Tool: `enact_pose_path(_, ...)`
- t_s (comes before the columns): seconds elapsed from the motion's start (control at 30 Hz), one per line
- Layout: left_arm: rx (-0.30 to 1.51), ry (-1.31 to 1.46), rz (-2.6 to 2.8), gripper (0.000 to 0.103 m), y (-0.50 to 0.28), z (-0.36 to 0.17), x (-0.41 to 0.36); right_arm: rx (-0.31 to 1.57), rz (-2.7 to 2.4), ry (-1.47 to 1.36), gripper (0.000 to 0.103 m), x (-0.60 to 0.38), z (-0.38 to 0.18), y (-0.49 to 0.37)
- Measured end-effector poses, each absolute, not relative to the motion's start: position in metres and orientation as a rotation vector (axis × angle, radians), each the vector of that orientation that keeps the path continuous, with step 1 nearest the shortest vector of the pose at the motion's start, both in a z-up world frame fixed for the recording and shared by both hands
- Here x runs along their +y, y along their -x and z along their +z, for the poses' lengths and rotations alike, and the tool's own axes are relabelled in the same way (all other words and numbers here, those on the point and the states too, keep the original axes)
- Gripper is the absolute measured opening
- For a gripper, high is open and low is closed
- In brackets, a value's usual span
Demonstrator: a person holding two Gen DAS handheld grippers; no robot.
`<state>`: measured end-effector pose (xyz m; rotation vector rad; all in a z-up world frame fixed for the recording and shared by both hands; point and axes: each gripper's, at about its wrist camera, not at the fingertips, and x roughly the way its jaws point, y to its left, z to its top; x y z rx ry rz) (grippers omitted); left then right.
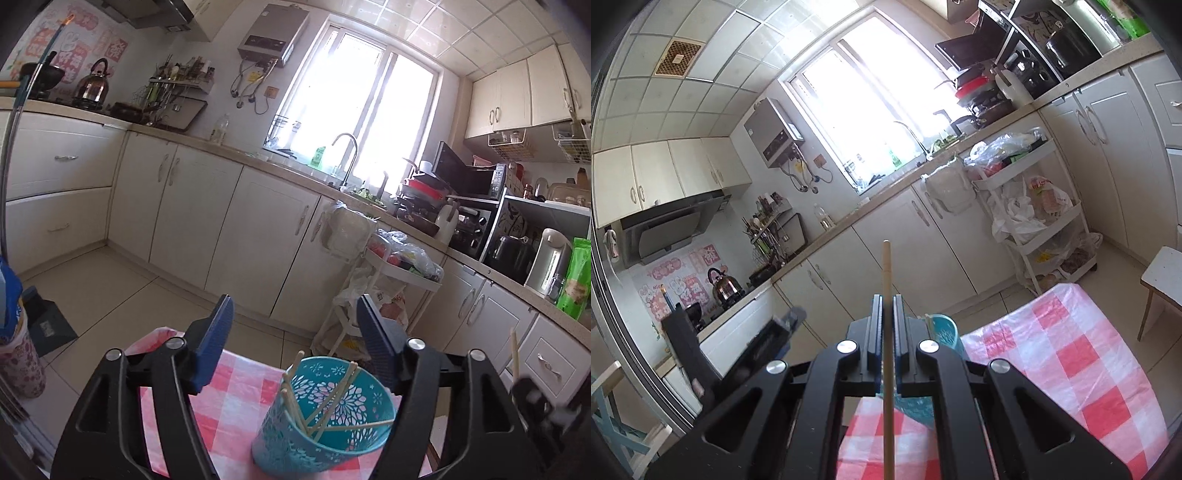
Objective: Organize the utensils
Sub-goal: 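Open the left tool over the cup while the right tool lowers its chopstick in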
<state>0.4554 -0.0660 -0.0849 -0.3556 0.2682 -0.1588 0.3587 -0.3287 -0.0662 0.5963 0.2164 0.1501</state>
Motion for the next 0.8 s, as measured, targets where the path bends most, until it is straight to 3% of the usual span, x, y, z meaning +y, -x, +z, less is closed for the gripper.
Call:
enact_pose_path(0.27, 0.247, 0.3, -0.103, 0.081, -0.434, -0.073, -0.041, 0.152, 0.146, -0.552, 0.006, -0.311, -0.046, -0.429)
enact_pose_path(0.8, 0.292, 0.275, -0.092, 0.082, -0.449, -0.072, -0.029, 0.242, 0.038, -0.34, 0.006, -0.267, -0.079, -0.508)
